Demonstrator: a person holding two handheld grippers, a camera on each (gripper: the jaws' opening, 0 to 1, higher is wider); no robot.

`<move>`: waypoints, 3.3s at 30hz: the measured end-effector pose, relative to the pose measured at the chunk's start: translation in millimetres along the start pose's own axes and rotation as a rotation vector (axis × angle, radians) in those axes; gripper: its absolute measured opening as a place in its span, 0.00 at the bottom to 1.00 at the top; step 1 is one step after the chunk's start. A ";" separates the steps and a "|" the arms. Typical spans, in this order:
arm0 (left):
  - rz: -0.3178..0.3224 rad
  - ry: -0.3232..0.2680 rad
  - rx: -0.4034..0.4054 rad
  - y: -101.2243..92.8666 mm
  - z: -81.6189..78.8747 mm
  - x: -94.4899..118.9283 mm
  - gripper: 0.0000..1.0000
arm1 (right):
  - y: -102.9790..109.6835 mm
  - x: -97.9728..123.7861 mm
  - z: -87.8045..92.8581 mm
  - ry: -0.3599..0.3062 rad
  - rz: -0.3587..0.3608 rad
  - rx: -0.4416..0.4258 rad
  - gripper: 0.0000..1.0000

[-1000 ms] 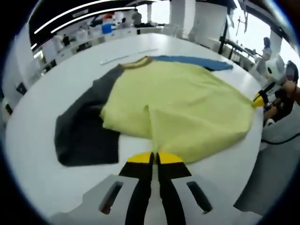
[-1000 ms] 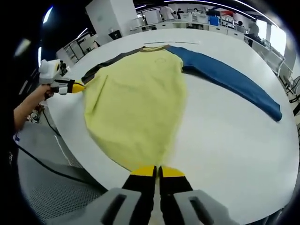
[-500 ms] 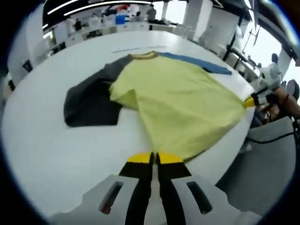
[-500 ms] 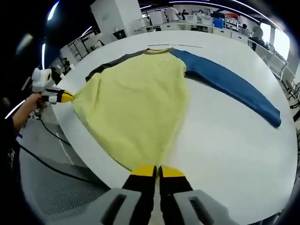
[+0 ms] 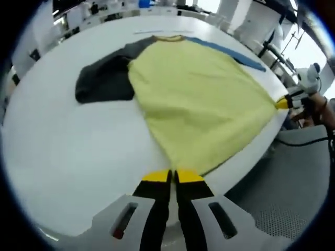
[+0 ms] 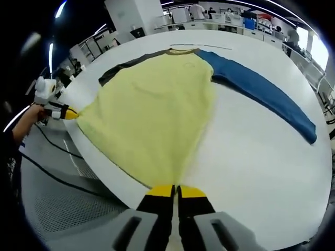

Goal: Fold the garment on the visible template until the final outline fits inside the template.

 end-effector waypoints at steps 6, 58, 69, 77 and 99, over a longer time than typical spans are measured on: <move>-0.020 0.022 0.000 -0.6 3.7 -2.1 0.01 | 0.7 2.7 4.8 -0.002 -0.012 -0.009 0.00; 0.049 -0.144 0.001 -16.9 -11.1 18.2 0.58 | -18.0 34.7 -21.1 -0.219 0.048 -0.032 0.55; 0.078 -0.270 0.030 -15.9 -28.5 30.9 0.74 | -73.4 69.8 -35.2 -0.262 0.173 -0.041 0.67; 0.114 -0.359 0.090 -27.0 -44.7 39.8 0.84 | -112.5 90.6 -50.4 -0.313 0.193 -0.097 0.69; 0.070 -0.460 0.070 -17.9 -62.8 50.1 0.99 | -249.3 105.4 -62.2 -0.356 0.330 -0.251 0.58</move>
Point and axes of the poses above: the point that each gripper's makers call its tool centre point, and the gripper's own axes: x roughly backward along the fingers, y roughly to its left, z roughly out of its underside, the point moved 8 cm from there along x, roughly backward along the fingers, and after that the axes turned 11 degrees about -z, right-handed, at the moved point
